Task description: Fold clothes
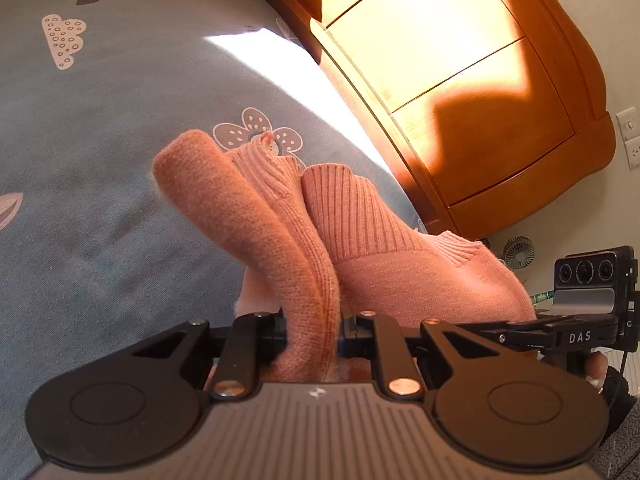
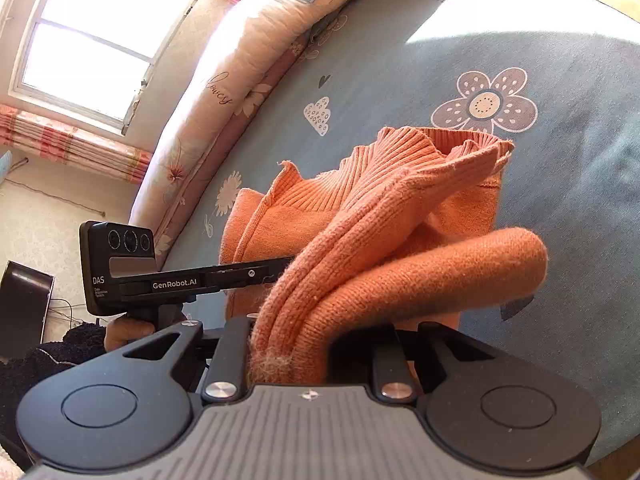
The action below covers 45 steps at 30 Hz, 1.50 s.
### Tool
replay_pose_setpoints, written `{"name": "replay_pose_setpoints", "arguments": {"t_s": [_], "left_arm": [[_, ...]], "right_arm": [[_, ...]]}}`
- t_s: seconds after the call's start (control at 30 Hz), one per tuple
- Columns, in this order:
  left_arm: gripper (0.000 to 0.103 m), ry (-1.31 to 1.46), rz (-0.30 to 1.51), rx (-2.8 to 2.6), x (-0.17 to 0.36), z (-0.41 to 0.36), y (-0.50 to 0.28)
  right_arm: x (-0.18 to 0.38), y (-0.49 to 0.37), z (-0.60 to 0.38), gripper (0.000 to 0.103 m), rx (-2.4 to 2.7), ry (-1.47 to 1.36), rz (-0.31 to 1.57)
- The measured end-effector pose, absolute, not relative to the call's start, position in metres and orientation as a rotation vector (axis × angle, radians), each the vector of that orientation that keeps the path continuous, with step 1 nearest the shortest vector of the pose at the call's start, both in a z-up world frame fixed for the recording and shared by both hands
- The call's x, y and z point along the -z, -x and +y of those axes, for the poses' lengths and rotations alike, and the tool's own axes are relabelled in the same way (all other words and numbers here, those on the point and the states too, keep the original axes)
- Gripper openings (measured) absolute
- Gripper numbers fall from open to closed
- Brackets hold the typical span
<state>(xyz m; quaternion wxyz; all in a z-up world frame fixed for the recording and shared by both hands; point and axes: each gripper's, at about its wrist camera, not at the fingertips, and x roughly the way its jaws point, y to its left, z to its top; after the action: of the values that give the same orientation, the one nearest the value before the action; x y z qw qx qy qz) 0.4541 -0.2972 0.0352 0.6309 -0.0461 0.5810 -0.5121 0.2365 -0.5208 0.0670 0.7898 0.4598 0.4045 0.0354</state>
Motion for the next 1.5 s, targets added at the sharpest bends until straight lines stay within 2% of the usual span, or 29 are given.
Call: {"name": "replay_pose_setpoints", "arguments": {"t_s": [0.67,0.93,1.23,1.5], "left_arm": [[0.015,-0.048,1.267,1.344,-0.044,-0.466,-0.509],[0.015,-0.095,1.314,1.270,-0.001,-0.483,-0.525],[0.015,-0.104,1.285,1.215,0.008,-0.485,-0.547],[0.018,-0.138,1.267,1.067,0.039,-0.495,-0.585]], "right_arm": [[-0.037,-0.255,-0.587,0.024,0.071,-1.076,0.669],[0.013,-0.226,-0.589,0.023,0.149,-1.072,0.783],[0.056,-0.191,-0.578,0.024,0.223,-1.105,0.933],[0.100,-0.166,-0.574,0.031,0.308,-1.168,1.006]]}}
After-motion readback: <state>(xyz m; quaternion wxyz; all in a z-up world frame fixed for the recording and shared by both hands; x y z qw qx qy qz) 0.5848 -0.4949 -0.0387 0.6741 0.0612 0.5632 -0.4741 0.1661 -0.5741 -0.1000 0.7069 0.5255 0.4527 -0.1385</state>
